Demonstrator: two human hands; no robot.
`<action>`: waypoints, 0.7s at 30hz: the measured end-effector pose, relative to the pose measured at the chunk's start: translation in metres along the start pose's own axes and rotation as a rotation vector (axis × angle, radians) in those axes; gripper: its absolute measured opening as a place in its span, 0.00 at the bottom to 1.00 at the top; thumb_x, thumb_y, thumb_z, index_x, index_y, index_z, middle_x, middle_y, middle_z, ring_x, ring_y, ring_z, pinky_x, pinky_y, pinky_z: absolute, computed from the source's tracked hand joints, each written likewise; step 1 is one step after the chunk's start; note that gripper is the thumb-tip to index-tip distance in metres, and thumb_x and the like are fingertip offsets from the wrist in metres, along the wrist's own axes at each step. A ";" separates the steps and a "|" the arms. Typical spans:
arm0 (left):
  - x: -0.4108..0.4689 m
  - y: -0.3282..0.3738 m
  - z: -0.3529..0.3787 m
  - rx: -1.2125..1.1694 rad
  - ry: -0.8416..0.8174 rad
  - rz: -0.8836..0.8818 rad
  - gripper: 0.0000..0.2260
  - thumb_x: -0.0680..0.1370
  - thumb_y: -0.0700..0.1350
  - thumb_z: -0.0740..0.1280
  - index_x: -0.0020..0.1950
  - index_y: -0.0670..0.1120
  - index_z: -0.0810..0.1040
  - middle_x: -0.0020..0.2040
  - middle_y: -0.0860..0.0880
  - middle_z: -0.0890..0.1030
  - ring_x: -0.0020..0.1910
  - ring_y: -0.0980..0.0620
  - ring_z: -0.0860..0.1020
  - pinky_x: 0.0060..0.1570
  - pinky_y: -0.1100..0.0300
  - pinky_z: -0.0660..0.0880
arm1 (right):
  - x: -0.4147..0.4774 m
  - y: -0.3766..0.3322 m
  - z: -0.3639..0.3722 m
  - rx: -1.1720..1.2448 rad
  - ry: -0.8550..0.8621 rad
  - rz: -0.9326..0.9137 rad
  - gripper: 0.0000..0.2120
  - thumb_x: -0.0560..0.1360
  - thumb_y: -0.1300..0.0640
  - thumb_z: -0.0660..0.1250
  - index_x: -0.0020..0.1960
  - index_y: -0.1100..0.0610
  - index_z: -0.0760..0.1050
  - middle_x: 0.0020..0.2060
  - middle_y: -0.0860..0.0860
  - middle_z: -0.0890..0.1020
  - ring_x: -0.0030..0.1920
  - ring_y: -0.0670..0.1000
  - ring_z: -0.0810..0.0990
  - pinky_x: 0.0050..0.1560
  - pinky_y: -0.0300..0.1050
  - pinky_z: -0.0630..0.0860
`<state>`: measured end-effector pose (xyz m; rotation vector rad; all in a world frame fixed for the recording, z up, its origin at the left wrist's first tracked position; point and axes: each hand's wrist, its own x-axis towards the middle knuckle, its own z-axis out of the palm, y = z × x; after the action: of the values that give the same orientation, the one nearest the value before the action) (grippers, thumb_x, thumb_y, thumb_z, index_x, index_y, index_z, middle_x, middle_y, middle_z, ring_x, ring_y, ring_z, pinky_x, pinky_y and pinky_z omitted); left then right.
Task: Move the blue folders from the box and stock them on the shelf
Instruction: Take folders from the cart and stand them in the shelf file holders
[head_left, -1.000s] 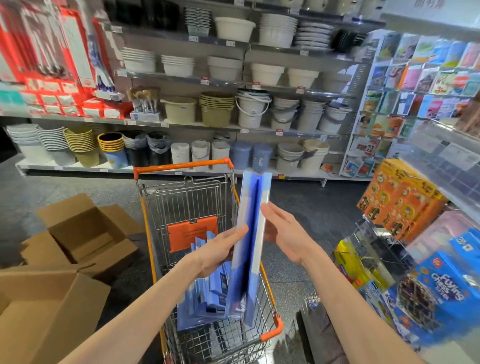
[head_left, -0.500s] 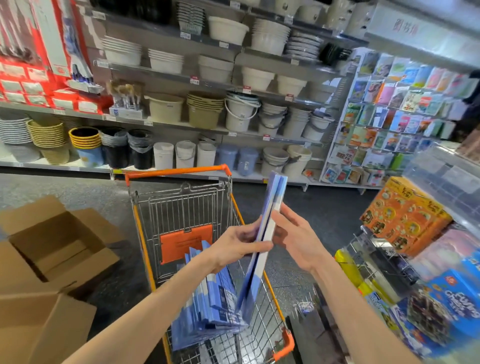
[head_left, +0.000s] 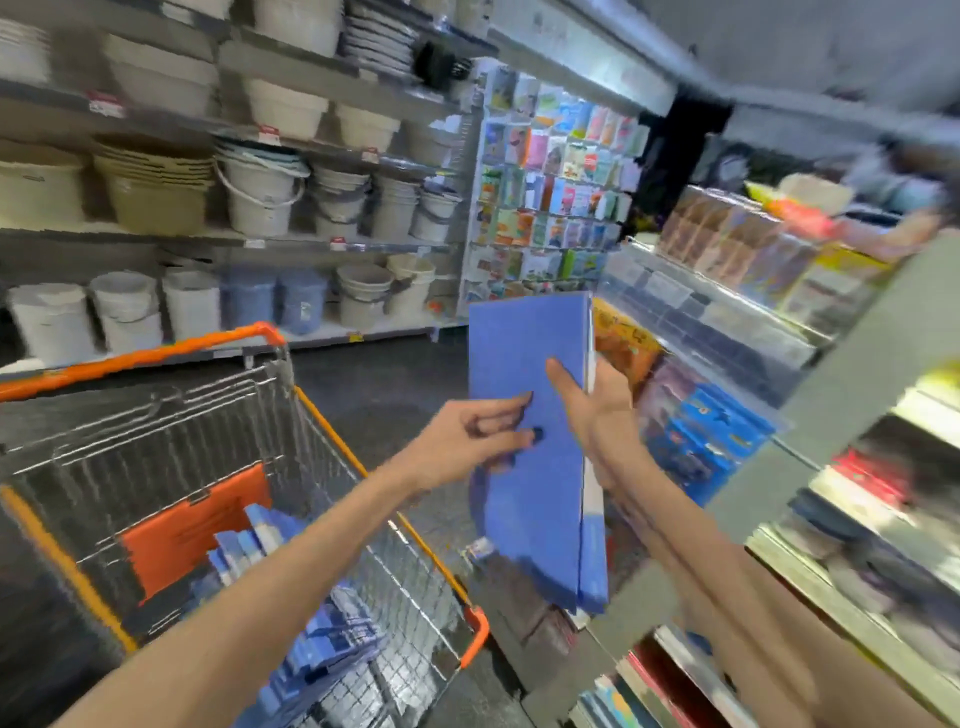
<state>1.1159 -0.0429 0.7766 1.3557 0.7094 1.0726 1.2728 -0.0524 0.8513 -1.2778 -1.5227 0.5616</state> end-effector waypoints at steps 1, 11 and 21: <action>0.010 0.006 0.010 -0.011 0.090 0.024 0.17 0.77 0.38 0.73 0.66 0.43 0.80 0.50 0.46 0.84 0.46 0.55 0.83 0.40 0.63 0.80 | 0.002 -0.001 -0.022 0.030 0.002 0.024 0.12 0.78 0.47 0.69 0.54 0.55 0.79 0.51 0.52 0.85 0.52 0.56 0.84 0.53 0.57 0.80; 0.083 0.080 0.126 -0.117 0.240 0.054 0.41 0.62 0.68 0.79 0.65 0.42 0.79 0.62 0.46 0.83 0.61 0.47 0.81 0.65 0.45 0.76 | -0.064 -0.067 -0.246 0.423 0.211 0.089 0.15 0.77 0.55 0.67 0.60 0.60 0.80 0.49 0.54 0.86 0.47 0.53 0.85 0.48 0.49 0.81; 0.063 0.163 0.370 -0.151 -0.145 0.085 0.20 0.74 0.58 0.74 0.56 0.44 0.84 0.51 0.45 0.87 0.44 0.48 0.86 0.42 0.56 0.82 | -0.171 -0.112 -0.449 0.470 0.386 0.018 0.18 0.80 0.55 0.63 0.67 0.62 0.76 0.60 0.59 0.82 0.55 0.60 0.84 0.50 0.52 0.82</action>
<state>1.4427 -0.1553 0.9953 1.3275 0.4584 1.0609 1.6111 -0.3566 1.0415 -0.9648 -0.9855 0.6008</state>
